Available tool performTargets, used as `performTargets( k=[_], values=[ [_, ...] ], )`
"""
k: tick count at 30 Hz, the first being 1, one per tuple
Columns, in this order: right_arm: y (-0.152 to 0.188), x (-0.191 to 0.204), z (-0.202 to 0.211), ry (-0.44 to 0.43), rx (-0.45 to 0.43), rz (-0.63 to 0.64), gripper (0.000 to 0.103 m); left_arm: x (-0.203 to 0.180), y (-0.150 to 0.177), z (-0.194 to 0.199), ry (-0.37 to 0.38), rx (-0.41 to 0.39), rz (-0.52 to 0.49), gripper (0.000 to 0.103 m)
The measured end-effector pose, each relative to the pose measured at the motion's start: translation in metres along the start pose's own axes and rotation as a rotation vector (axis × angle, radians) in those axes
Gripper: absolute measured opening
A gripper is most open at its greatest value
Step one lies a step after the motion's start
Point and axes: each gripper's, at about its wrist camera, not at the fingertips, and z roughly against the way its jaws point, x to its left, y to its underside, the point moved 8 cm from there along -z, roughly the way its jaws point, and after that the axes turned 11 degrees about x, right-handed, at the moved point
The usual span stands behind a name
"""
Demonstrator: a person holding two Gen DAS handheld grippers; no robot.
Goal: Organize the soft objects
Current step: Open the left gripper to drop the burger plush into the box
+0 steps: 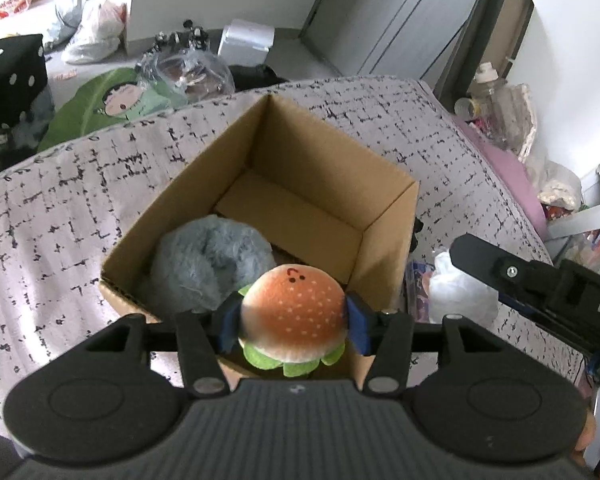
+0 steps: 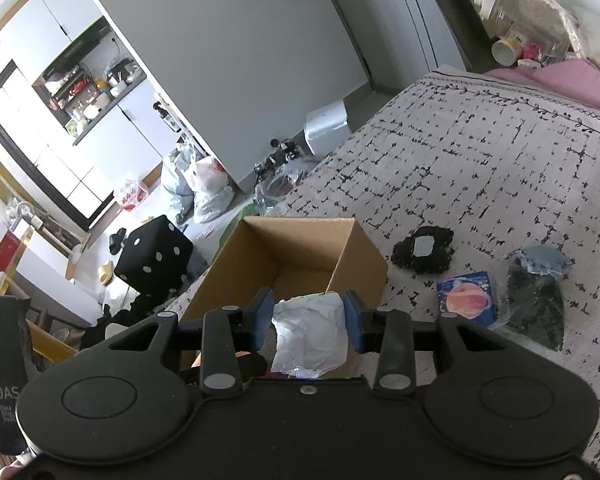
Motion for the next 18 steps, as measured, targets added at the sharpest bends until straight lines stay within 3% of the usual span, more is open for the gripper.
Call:
performTargets(
  k=[7,18],
  values=[
    [0.001,0.005,-0.009,0.015,0.013,0.012,0.038,0.009,-0.009,0.007,-0.010,0.004,-0.015,0.064],
    [0.001,0.021,-0.017,-0.009,0.009,0.054,0.038,0.031,-0.023,0.037,-0.043,-0.057,0.014,0.066]
  ],
)
